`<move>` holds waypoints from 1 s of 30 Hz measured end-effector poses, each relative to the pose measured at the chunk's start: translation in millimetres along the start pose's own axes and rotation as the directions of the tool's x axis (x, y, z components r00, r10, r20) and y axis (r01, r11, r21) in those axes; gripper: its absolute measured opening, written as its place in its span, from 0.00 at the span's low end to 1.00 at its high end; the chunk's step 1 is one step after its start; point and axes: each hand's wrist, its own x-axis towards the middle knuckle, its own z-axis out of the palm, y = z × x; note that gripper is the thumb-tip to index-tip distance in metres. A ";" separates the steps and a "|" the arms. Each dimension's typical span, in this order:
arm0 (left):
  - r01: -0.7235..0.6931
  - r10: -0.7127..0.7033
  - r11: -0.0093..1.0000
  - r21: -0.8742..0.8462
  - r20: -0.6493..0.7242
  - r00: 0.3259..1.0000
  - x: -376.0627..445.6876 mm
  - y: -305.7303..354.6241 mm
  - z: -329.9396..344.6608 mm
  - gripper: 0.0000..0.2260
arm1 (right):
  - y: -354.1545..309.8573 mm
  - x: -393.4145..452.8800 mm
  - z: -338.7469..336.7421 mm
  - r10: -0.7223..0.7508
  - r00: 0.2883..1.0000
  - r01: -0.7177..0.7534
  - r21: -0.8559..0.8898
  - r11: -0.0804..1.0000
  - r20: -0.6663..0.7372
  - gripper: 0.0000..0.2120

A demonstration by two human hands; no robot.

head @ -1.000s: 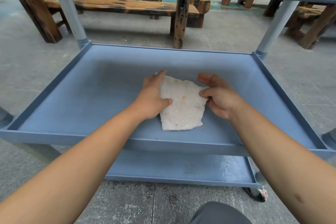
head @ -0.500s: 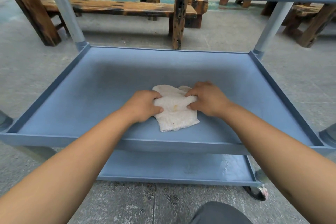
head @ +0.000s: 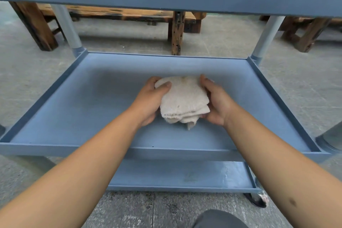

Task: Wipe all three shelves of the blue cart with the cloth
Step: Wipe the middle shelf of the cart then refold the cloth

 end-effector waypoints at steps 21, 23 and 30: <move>0.125 -0.125 0.968 -0.217 0.013 0.992 -23.8 -13.7 -40.9 0.10 | 32.4 11.5 23.8 -0.077 0.997 0.075 0.109 0.991 0.018 0.23; 0.102 -0.107 0.979 -0.176 -0.023 0.994 -32.9 -5.6 -51.7 0.12 | 32.3 7.4 37.1 -0.068 0.997 0.065 0.102 0.993 0.026 0.23; 0.070 -0.084 0.989 -0.134 -0.102 0.991 -98.9 16.6 -110.2 0.12 | 51.2 -20.4 103.7 -0.083 0.985 0.069 0.101 0.992 0.149 0.18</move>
